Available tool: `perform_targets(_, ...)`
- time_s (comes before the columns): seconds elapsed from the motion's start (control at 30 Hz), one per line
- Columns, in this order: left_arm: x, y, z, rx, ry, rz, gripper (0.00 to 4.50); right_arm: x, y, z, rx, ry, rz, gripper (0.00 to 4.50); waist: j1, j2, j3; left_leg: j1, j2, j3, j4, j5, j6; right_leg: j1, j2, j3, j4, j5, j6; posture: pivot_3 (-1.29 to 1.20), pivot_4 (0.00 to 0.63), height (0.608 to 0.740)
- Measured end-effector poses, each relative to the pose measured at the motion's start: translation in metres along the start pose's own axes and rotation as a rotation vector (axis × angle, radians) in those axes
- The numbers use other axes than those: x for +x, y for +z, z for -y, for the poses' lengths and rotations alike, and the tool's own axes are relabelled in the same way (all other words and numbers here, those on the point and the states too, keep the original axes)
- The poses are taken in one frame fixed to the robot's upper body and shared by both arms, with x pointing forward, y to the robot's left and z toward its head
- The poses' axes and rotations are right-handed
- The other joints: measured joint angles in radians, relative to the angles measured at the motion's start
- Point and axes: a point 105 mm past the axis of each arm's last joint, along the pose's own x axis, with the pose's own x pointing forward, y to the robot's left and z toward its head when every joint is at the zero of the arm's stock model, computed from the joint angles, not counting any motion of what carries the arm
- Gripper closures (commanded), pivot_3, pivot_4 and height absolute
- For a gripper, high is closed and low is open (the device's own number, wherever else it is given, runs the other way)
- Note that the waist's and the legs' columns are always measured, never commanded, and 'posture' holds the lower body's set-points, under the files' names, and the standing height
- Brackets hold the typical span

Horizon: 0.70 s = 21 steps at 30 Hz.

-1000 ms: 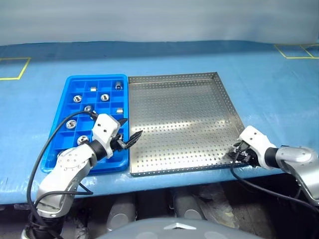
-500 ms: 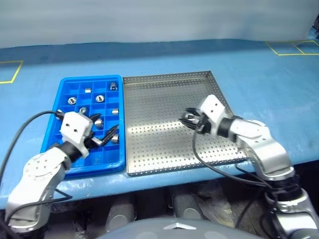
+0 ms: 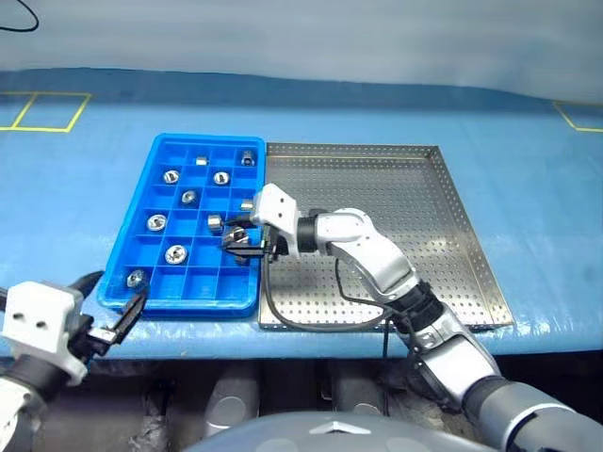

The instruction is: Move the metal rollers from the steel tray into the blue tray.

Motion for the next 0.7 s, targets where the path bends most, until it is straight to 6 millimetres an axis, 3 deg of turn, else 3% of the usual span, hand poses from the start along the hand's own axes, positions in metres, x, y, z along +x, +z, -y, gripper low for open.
perform_targets(0.23,-0.008,-0.013,0.022,-0.083,-0.079,-0.028,0.82,0.028,0.002,-0.021,0.026,0.126,0.03,2.79,0.021,0.004,0.003,0.0,0.001,-0.005,-0.002,0.002,-0.004,0.0,0.003,-0.003,0.002,-0.004,0.003,0.3,0.15,0.74)
perform_targets(0.7,0.002,-0.007,0.028,-0.071,-0.093,0.006,0.82,0.06,-0.024,-0.026,0.126,0.171,-0.024,2.79,0.021,0.006,0.004,0.0,0.002,-0.008,-0.006,0.005,-0.009,-0.001,0.008,-0.002,0.002,-0.006,0.0,0.27,0.15,0.74)
